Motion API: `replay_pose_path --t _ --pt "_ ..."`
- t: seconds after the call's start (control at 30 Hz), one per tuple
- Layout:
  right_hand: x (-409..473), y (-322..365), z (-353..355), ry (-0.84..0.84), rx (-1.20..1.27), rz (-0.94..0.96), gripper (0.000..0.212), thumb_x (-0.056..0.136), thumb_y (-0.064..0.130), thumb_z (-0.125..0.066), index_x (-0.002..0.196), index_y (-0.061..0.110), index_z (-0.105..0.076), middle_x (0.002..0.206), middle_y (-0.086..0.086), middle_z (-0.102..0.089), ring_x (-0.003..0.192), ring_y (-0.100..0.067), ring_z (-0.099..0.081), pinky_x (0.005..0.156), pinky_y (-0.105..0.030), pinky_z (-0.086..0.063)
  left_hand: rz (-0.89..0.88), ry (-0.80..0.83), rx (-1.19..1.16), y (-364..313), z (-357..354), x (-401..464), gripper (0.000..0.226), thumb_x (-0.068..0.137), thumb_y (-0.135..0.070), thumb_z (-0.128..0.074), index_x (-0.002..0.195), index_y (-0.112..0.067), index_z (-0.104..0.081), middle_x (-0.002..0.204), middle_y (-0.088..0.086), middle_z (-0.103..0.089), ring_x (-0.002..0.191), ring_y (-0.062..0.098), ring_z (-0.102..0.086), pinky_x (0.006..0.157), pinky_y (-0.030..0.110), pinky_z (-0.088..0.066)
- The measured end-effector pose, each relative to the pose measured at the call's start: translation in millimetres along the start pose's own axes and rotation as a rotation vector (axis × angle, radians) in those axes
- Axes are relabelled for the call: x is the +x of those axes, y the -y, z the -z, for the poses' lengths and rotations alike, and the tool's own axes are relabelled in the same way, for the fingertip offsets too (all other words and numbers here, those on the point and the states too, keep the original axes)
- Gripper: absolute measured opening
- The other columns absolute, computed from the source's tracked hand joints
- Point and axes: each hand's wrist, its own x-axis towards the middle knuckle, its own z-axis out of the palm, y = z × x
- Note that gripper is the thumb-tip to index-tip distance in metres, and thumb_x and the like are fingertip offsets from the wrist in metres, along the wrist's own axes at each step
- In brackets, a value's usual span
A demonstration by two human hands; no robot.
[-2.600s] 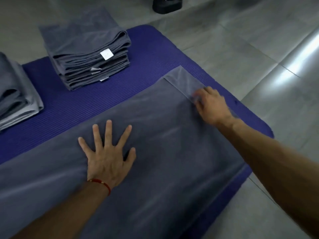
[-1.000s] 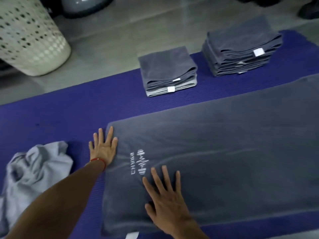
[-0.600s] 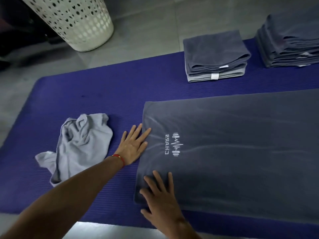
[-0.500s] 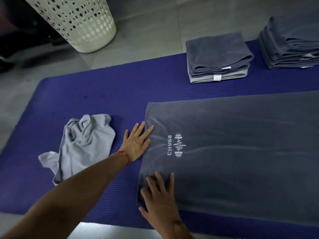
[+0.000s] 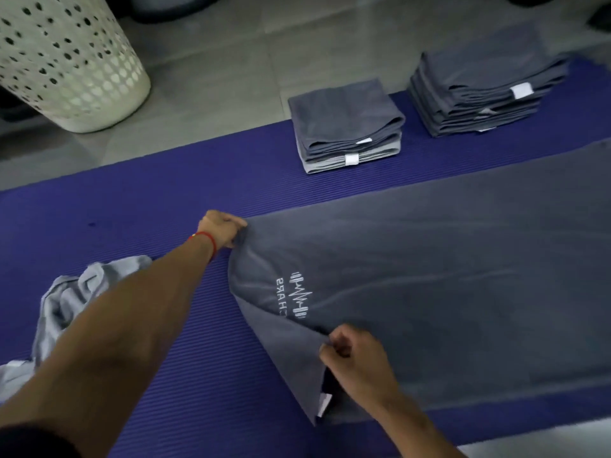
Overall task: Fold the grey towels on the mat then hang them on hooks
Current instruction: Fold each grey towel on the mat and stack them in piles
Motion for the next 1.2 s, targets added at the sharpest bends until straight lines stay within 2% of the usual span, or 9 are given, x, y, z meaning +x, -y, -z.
replay_pose_path --t 0.07,0.2,0.3,0.5,0.6,0.73,0.87,0.97,1.2 --pt "6 -4 47 0.062 -0.065 -0.022 0.019 0.082 0.024 -0.068 0.067 0.021 -0.055 0.062 0.008 -0.062 0.058 -0.001 -0.053 0.061 -0.025 -0.045 -0.046 0.105 0.043 -20 5 -5 0.030 0.093 0.006 -0.054 0.082 -0.013 -0.075 0.095 0.018 -0.072 0.070 0.019 -0.063 0.061 0.028 -0.061" --pt "0 0 161 0.115 -0.072 -0.039 0.038 0.086 0.008 -0.063 0.056 0.029 -0.052 0.054 0.004 -0.057 0.057 -0.005 -0.052 0.061 -0.028 -0.042 -0.350 0.199 0.303 -72 0 -19 0.026 0.087 0.001 -0.065 0.099 -0.018 -0.079 0.092 0.002 -0.074 0.084 0.012 -0.065 0.088 0.027 -0.054" --pt "-16 -2 241 0.051 -0.056 -0.088 0.032 0.084 0.010 -0.061 0.057 0.022 -0.052 0.056 -0.008 -0.063 0.058 -0.016 -0.055 0.059 -0.031 -0.040 -0.583 0.167 0.412 -128 -28 -32 0.017 0.086 -0.008 -0.070 0.094 -0.021 -0.080 0.087 -0.004 -0.073 0.073 0.002 -0.061 0.074 0.016 -0.047" --pt "-55 -36 383 -0.113 -0.097 -0.210 0.039 0.091 -0.002 -0.065 0.056 0.015 -0.057 0.062 -0.017 -0.069 0.060 -0.025 -0.060 0.064 -0.035 -0.048 -0.858 0.180 0.417 -265 -113 -60 0.010 0.087 -0.016 -0.075 0.096 -0.012 -0.078 0.096 0.009 -0.064 0.090 0.027 -0.064 0.075 0.025 -0.041" --pt "-77 -57 437 -0.226 -0.088 -0.268 0.030 0.089 0.003 -0.066 0.062 0.012 -0.057 0.065 -0.016 -0.070 0.061 -0.022 -0.062 0.063 -0.033 -0.050 -0.907 0.204 0.327 -337 -170 -81 0.007 0.087 -0.016 -0.073 0.093 -0.013 -0.076 0.101 0.011 -0.066 0.094 0.029 -0.066 0.083 0.030 -0.048" --pt "-89 -109 479 -0.405 0.075 -0.340 0.026 0.090 0.000 -0.057 0.066 0.007 -0.051 0.068 -0.013 -0.067 0.067 -0.024 -0.065 0.070 -0.039 -0.053 -0.774 0.305 0.121 -424 -250 -111 0.004 0.091 -0.011 -0.070 0.088 -0.009 -0.068 0.064 0.013 -0.068 0.047 0.012 -0.068 0.048 0.020 -0.054" --pt "-80 -175 492 -0.702 0.304 -0.385 0.027 0.093 -0.003 -0.048 0.069 0.008 -0.048 0.068 -0.013 -0.055 0.067 -0.026 -0.058 0.070 -0.042 -0.049 -0.865 0.349 0.122 -500 -322 -121 0.015 0.092 -0.003 -0.064 0.084 -0.016 -0.067 0.078 0.011 -0.073 0.063 0.019 -0.074 0.071 0.032 -0.062" --pt "-73 -223 498 -0.834 0.334 -0.463 0.024 0.094 0.005 -0.059 0.070 0.009 -0.057 0.070 -0.006 -0.066 0.070 -0.024 -0.062 0.069 -0.036 -0.053 -0.953 0.324 0.185 -546 -378 -135 0.013 0.095 -0.003 -0.060 0.094 -0.014 -0.068 0.080 0.008 -0.071 0.048 0.002 -0.066 0.066 0.027 -0.062" --pt "-45 -285 541 -1.162 0.616 -0.687 0.016 0.088 0.021 -0.068 0.080 0.008 -0.065 0.081 -0.012 -0.070 0.073 -0.027 -0.065 0.078 -0.047 -0.061 -1.002 0.325 0.365 -599 -482 -153 0.012 0.091 -0.008 -0.064 0.087 -0.012 -0.074 0.078 0.010 -0.074 0.069 0.018 -0.071 0.080 0.030 -0.058"
